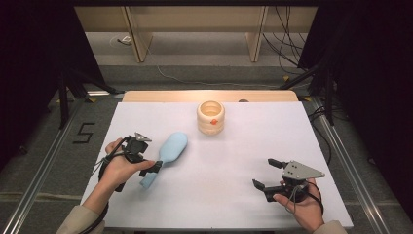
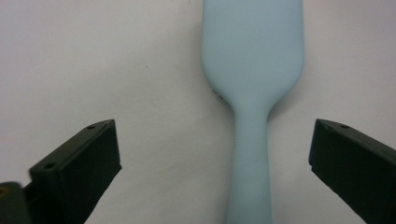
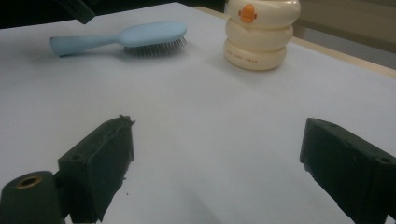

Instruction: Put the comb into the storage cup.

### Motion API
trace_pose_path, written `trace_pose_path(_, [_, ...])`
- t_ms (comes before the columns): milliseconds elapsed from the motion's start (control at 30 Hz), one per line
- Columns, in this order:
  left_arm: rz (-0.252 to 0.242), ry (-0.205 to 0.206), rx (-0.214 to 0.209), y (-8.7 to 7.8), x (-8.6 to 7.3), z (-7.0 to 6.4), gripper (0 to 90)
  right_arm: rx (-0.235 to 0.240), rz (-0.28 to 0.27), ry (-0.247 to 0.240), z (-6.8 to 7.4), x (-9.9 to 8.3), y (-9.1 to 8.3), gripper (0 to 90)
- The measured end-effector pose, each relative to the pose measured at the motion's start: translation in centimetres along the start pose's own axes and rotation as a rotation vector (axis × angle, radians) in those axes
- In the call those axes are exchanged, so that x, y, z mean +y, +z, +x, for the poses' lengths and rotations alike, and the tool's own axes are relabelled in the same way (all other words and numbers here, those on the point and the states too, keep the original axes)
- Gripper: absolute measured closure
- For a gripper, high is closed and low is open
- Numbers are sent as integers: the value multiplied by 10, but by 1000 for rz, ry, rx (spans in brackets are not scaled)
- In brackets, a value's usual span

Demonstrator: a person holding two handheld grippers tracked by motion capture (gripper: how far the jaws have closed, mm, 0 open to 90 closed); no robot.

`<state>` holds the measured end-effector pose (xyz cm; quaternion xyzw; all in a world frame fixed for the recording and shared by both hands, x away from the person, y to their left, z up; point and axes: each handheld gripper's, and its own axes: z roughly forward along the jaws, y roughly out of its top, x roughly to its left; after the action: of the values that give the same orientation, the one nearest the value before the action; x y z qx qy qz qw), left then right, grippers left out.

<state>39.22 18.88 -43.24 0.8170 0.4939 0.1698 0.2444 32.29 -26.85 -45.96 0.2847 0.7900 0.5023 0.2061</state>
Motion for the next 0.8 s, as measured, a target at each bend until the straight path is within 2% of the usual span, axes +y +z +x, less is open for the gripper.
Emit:
trace_pose_path(67, [35,8,12,5,2,-1,0,1,-1,1,0,0,0,108])
trace_pose_path(200, [79,26,-16,13,9,-5,0,2,1,1,0,0,0,108])
trace_pose_path(300, [95,38,-17,16,12,-6,0,2,1,2,0,0,0,108])
trace_pose_path(533, [173,81,-38,27,21,-10,0,2,0,1,0,0,0,109])
trace_pose_path(800, [207,77,-24,36,25,-10,0,1,-2,2,-1,0,0,108])
